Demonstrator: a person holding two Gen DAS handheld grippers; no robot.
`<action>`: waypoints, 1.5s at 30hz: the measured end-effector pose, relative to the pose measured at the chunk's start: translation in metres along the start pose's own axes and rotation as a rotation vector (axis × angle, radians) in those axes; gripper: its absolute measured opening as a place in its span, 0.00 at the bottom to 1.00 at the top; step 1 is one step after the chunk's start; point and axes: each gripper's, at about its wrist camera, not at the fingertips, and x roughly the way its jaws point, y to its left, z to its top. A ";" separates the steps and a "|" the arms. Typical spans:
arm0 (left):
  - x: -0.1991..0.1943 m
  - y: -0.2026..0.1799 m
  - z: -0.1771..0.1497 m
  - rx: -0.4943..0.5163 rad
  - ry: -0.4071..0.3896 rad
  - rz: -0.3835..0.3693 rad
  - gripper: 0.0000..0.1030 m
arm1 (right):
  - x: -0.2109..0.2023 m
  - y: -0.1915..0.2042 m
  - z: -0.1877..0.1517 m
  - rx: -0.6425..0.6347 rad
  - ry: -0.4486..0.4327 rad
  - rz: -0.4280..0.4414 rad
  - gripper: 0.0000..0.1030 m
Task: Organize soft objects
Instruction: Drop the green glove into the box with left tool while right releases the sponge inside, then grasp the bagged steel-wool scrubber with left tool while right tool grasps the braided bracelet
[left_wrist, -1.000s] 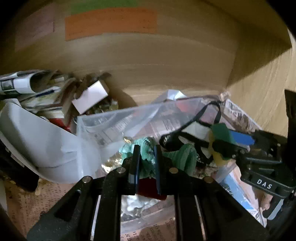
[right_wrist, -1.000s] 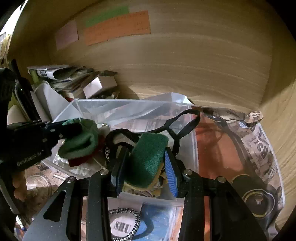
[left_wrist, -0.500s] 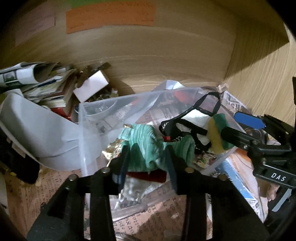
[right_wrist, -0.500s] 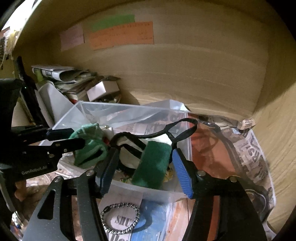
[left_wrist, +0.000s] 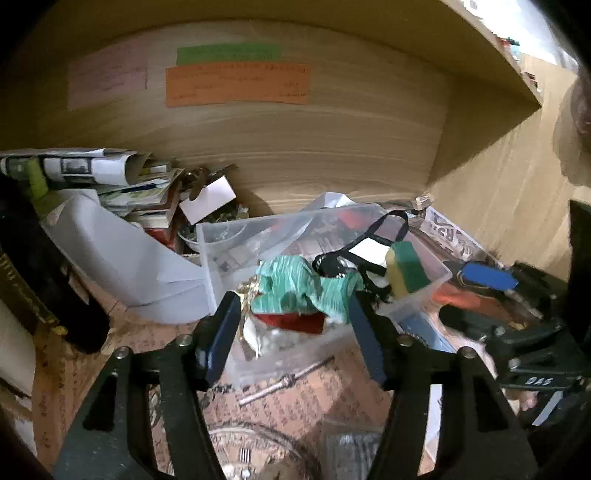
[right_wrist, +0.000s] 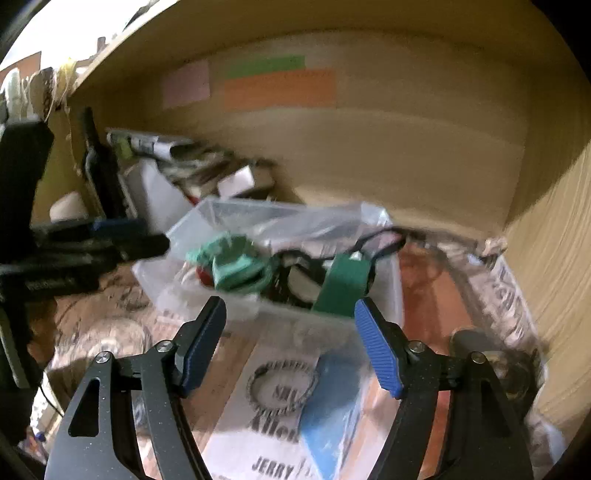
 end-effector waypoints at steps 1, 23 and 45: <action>-0.002 0.000 -0.002 0.001 0.003 -0.002 0.60 | 0.002 0.001 -0.004 0.001 0.014 0.007 0.68; 0.004 -0.007 -0.065 0.005 0.169 -0.036 0.79 | 0.060 0.003 -0.047 -0.019 0.259 0.013 0.55; 0.019 -0.042 -0.115 0.039 0.257 -0.100 0.76 | 0.017 -0.006 -0.061 0.014 0.187 0.028 0.11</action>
